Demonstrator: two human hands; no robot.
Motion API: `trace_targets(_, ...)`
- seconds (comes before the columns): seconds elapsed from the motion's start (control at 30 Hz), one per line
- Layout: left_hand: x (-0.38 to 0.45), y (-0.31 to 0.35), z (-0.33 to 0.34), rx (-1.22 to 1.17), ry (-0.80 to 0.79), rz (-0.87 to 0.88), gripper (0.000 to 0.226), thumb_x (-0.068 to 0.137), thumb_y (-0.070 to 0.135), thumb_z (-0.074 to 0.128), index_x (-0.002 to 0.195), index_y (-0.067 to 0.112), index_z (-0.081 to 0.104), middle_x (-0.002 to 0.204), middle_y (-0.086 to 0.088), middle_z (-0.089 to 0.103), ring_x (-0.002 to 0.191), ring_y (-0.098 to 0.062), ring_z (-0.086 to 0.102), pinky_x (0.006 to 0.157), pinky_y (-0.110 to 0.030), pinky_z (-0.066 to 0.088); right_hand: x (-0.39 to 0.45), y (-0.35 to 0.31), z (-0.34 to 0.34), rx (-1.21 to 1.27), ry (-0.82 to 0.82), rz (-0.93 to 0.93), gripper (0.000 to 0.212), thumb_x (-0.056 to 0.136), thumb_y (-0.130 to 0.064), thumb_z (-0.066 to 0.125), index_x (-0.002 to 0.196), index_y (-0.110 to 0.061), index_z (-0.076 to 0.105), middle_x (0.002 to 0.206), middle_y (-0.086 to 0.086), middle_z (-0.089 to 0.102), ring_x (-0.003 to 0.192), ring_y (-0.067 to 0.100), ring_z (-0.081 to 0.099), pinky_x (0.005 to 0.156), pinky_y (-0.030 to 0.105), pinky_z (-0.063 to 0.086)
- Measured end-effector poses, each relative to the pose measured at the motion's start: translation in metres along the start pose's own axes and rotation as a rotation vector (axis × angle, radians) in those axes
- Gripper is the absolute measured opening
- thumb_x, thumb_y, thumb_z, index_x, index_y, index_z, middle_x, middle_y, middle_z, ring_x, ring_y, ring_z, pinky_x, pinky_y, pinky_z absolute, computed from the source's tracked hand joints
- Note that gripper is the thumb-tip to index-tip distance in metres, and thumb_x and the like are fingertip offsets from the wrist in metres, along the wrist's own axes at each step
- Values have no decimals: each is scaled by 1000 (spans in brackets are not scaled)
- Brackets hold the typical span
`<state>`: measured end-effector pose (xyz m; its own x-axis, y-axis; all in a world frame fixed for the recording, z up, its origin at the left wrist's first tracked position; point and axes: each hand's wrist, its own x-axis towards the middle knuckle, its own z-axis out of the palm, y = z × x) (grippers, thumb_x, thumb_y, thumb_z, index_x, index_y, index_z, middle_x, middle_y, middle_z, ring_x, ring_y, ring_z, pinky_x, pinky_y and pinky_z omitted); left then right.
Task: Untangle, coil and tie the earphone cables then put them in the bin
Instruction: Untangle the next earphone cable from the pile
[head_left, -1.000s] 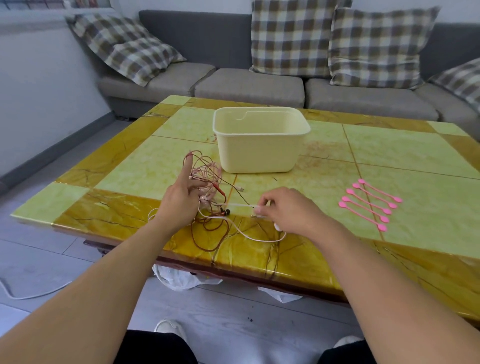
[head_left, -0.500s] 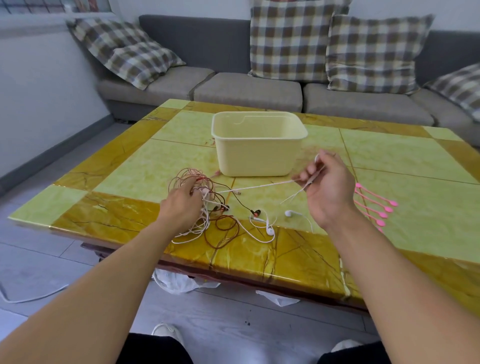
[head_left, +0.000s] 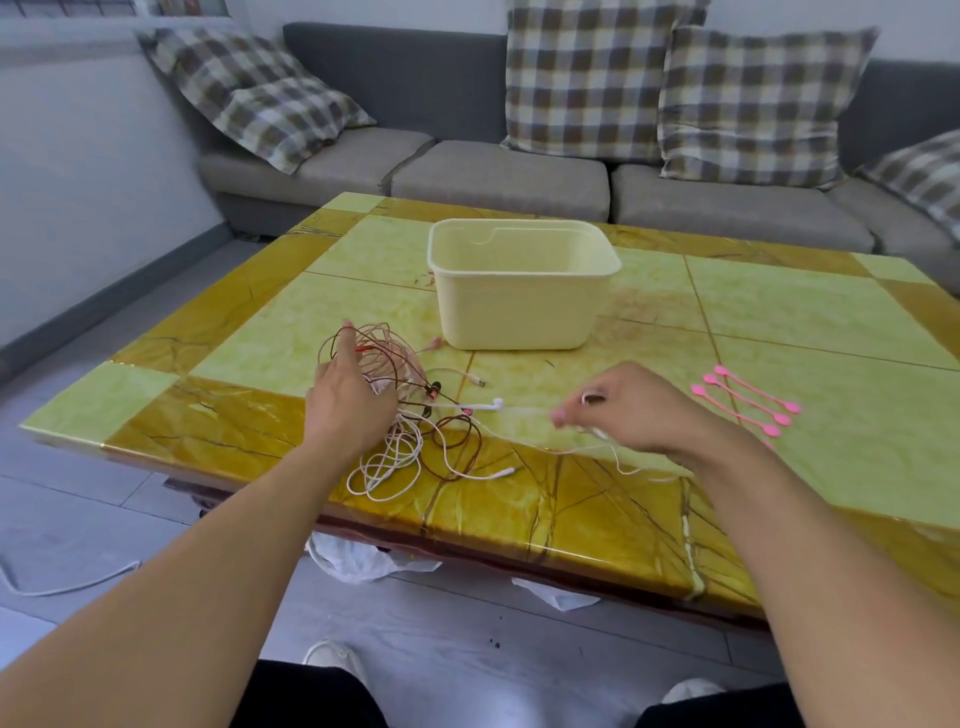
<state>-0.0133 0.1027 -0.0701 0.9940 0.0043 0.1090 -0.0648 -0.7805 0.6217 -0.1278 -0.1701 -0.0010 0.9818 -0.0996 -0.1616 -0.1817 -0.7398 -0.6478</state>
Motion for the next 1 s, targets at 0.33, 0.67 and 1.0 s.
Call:
trace_targets(0.33,1,5,6,30,-63,115,68,93,20,49,157,23,26,145,-6,56,131,-31,48,113,-52,36,3,-20,-17,1748,350,-161,30,109,-19,41,81,-15,51,63,-1,56,61,17,65,81,33,57)
trace_targets(0.67,-2,2,6,-46,-59,191,74,93,37,58,158,27,23,139,10,60,120,-23,59,111,-52,41,11,-9,35,-188,-114,102,55,78,-64,75,125,-37,67,127,-4,64,103,12,64,87,30,50)
trace_targets(1.0,-3,-3,12,23,-194,287,64,84,50,75,139,25,54,132,6,62,116,-15,57,99,-35,47,34,-22,83,-348,95,60,20,97,-48,62,106,-34,72,121,-8,70,106,22,65,74,31,43)
